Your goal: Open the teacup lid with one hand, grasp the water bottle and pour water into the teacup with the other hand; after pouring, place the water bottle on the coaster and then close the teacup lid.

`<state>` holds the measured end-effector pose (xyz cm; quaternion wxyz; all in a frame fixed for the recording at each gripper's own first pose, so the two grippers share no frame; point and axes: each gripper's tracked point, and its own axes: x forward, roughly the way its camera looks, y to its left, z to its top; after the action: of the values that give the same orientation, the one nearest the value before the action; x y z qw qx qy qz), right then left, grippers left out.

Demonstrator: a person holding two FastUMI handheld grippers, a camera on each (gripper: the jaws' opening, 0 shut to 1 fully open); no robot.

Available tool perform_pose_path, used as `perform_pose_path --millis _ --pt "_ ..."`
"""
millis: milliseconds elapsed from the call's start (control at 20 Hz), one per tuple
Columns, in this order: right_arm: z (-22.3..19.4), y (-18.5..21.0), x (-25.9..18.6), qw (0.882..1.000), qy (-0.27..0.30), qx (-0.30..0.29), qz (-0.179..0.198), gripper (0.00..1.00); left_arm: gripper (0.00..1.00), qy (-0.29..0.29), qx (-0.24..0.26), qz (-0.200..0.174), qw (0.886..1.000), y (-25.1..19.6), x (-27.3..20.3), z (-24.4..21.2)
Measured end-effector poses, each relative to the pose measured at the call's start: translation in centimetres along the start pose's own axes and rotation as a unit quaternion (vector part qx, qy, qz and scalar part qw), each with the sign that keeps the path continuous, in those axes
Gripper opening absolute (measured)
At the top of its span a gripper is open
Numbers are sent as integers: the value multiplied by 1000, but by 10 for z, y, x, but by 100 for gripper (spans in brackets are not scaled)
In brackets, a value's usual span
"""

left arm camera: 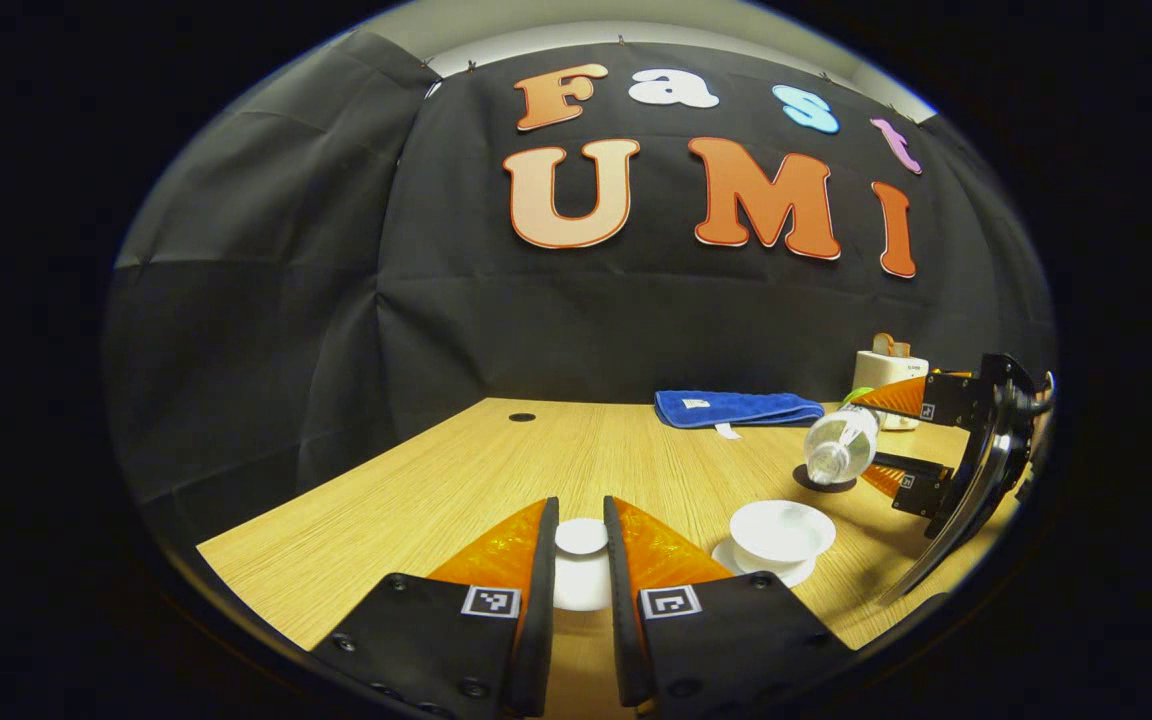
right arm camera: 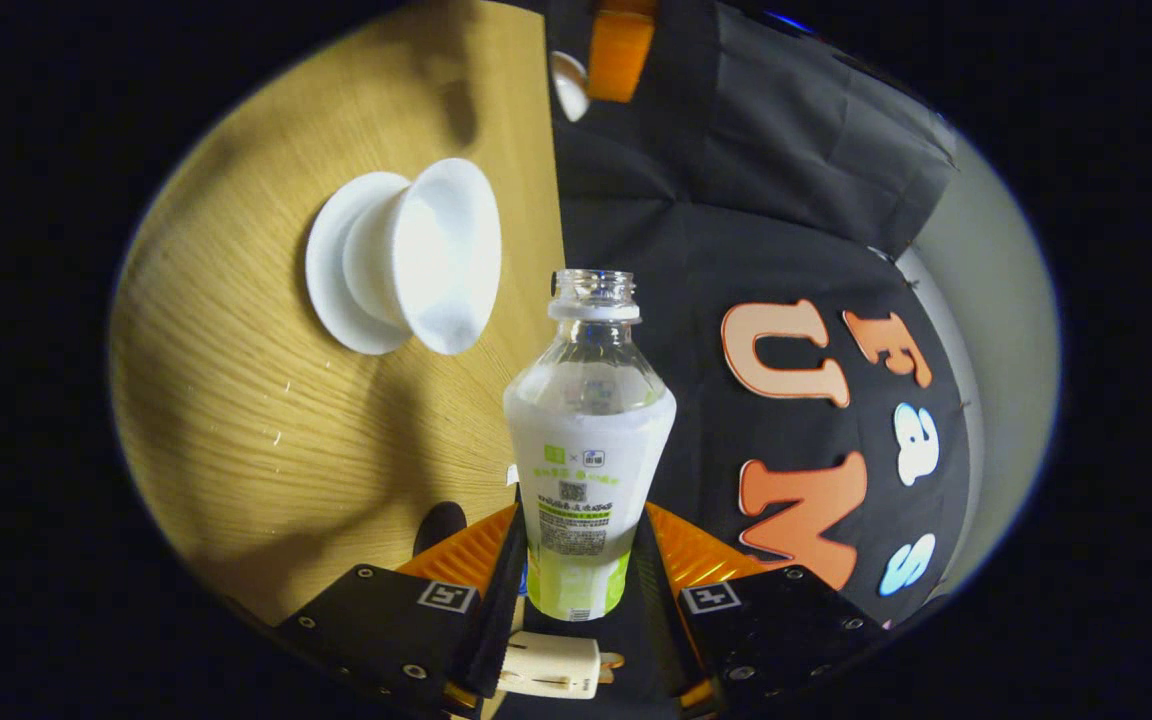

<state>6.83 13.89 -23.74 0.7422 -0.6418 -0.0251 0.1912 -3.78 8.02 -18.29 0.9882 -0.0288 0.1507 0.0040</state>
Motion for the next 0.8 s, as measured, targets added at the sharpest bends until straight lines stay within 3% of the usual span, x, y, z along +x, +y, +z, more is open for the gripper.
perform_pose_path --millis 150,250,300,550,800 --pt "-4 -17 0 995 22 99 -9 63 30 -2 -2 -13 1000 -11 1 5" --pt "1 -31 -1 985 24 167 -21 60 27 -2 -3 -20 1000 -18 2 7" --pt "-1 -42 0 979 25 203 -26 60 30 -3 -2 -22 1000 -20 1 8" --pt "-30 -62 4 927 33 374 -22 60 30 -3 0 -24 1000 -27 0 10" --pt "-45 -72 4 877 34 479 -21 60 30 -2 1 -19 1000 -27 -3 11"
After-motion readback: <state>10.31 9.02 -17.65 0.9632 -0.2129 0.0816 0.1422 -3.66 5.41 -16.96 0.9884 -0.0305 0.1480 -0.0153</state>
